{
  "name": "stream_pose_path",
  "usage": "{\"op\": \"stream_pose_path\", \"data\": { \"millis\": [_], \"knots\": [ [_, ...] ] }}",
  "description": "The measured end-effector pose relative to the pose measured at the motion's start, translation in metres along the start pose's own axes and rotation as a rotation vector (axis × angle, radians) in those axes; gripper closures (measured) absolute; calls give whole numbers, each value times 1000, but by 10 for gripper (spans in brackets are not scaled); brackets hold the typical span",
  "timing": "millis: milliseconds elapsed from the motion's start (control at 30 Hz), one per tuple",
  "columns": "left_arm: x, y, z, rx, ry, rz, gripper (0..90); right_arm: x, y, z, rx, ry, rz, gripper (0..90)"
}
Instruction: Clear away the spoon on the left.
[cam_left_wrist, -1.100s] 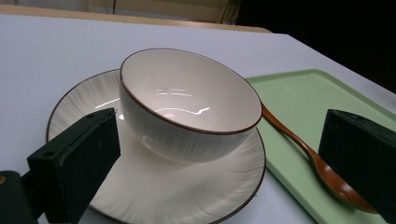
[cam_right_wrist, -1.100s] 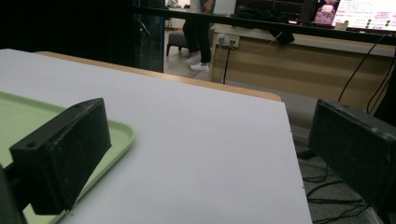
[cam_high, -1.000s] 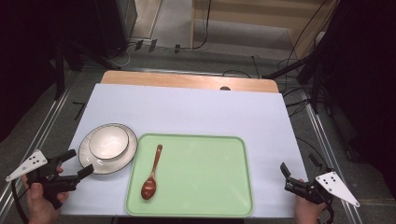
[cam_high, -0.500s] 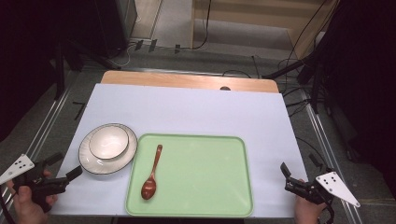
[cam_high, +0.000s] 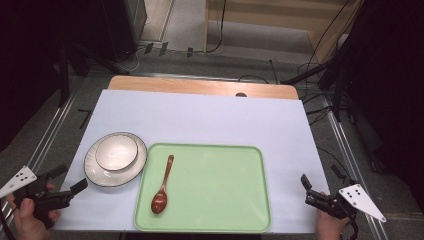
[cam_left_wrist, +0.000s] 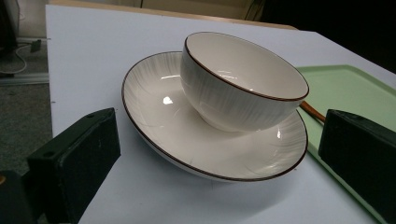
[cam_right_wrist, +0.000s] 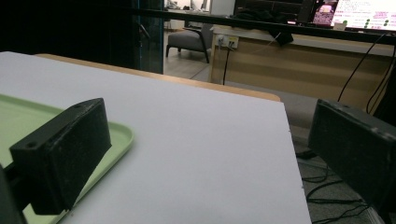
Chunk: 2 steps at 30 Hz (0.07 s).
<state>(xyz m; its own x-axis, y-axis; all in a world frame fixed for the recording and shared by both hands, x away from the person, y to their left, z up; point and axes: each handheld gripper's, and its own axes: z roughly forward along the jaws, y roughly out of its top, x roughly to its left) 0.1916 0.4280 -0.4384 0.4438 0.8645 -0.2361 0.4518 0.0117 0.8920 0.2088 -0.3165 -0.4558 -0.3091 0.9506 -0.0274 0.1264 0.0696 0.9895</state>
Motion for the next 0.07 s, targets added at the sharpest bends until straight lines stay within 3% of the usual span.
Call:
{"op": "stream_pose_path", "data": {
  "millis": [67],
  "knots": [
    [0, -1, 1, 1, 6, -3, 0, 0, 0, 0, 0, -1, 1, 0]
  ]
}}
